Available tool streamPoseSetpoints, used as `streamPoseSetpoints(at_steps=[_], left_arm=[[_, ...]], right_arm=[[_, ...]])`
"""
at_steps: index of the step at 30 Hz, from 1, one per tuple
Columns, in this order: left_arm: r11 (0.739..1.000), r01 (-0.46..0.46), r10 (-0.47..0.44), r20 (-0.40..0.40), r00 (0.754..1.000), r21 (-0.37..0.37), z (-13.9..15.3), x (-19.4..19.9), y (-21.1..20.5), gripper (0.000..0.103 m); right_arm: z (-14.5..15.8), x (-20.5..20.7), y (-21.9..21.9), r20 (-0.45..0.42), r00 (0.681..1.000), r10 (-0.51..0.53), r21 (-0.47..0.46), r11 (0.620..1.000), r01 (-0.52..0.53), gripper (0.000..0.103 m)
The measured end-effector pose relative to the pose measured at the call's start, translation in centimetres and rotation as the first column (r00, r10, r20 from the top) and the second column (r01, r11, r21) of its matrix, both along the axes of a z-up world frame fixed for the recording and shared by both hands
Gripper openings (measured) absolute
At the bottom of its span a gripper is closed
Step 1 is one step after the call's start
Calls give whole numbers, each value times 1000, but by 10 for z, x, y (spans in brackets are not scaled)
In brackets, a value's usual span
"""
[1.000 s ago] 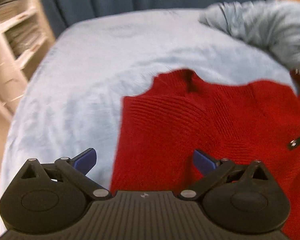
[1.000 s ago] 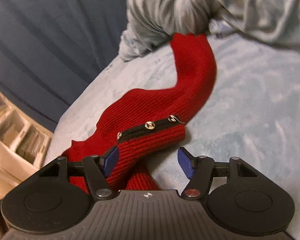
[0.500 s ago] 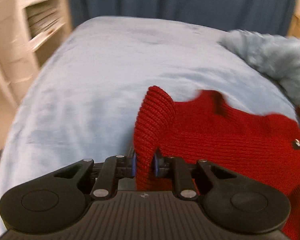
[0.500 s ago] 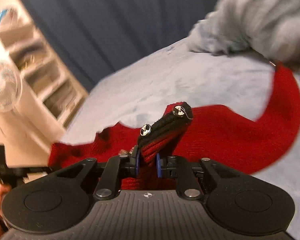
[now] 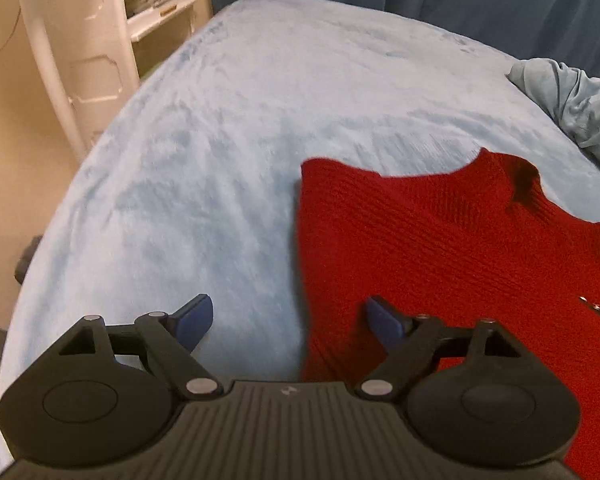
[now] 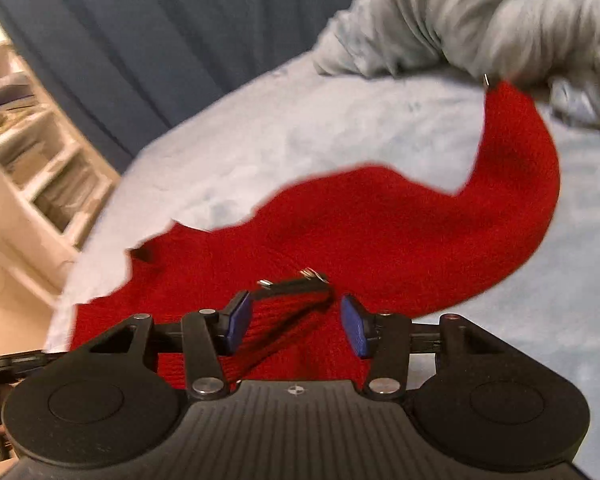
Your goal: Fold small clothes
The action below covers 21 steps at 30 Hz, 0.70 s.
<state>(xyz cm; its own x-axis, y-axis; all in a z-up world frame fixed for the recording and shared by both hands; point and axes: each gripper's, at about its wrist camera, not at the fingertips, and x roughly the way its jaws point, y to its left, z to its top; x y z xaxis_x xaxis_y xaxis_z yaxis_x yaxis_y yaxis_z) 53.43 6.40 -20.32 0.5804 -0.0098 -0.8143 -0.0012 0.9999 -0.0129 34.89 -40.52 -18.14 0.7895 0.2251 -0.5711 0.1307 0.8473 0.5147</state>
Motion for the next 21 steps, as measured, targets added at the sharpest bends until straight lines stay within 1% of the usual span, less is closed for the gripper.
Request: streamPoseSetpoints(at_steps=[3, 4, 5, 6, 7, 8, 9, 10, 12, 13, 16, 18, 19, 21], left_arm=[[1000, 15, -14, 10, 1000, -6, 6, -9, -4, 88], [1000, 20, -20, 11, 1000, -6, 8, -11, -5, 89], [1000, 23, -22, 15, 1000, -5, 9, -13, -6, 90], [1000, 22, -22, 19, 1000, -7, 11, -15, -7, 90], [1000, 22, -22, 19, 1000, -9, 12, -16, -8, 90], [1000, 21, -21, 14, 1000, -12, 12, -16, -9, 90], [1000, 19, -19, 6, 1000, -13, 11, -17, -9, 90], [1000, 19, -19, -4, 1000, -9, 11, -18, -10, 90], [999, 34, -34, -12, 999, 10, 14, -25, -13, 90], [999, 47, -47, -6, 999, 13, 16, -31, -14, 90], [997, 82, -82, 3, 997, 0, 21, -50, -15, 91], [995, 98, -98, 0, 995, -3, 22, -62, -17, 93], [994, 106, -106, -1, 994, -5, 22, -68, -17, 93], [994, 106, -106, -14, 994, -4, 23, -79, -20, 93]], right_arm=[[52, -21, 1, 49, 997, 68, 49, 996, -70, 54], [72, -28, 7, 88, 989, 120, 21, 992, -122, 57], [93, -37, 23, 139, 972, 189, -114, 978, -174, 59], [106, -43, 42, 165, 960, 228, -256, 950, -181, 61], [113, -47, 57, 178, 942, 284, -340, 916, -212, 67], [115, -49, 68, 182, 915, 360, -350, 893, -282, 67], [114, -48, 72, 179, 900, 398, -326, 887, -327, 67], [109, -43, 74, 159, 904, 396, -287, 895, -341, 67], [98, -34, 68, 94, 938, 334, -207, 928, -310, 68], [91, -34, 58, 76, 952, 297, -145, 948, -285, 68], [85, -51, 28, 67, 983, 170, -20, 985, -169, 68], [93, -66, 8, 101, 992, 73, 36, 996, -77, 68], [99, -71, 4, 130, 991, 38, 16, 999, -40, 68], [114, -85, 12, 188, 982, 9, -125, 992, 15, 68]])
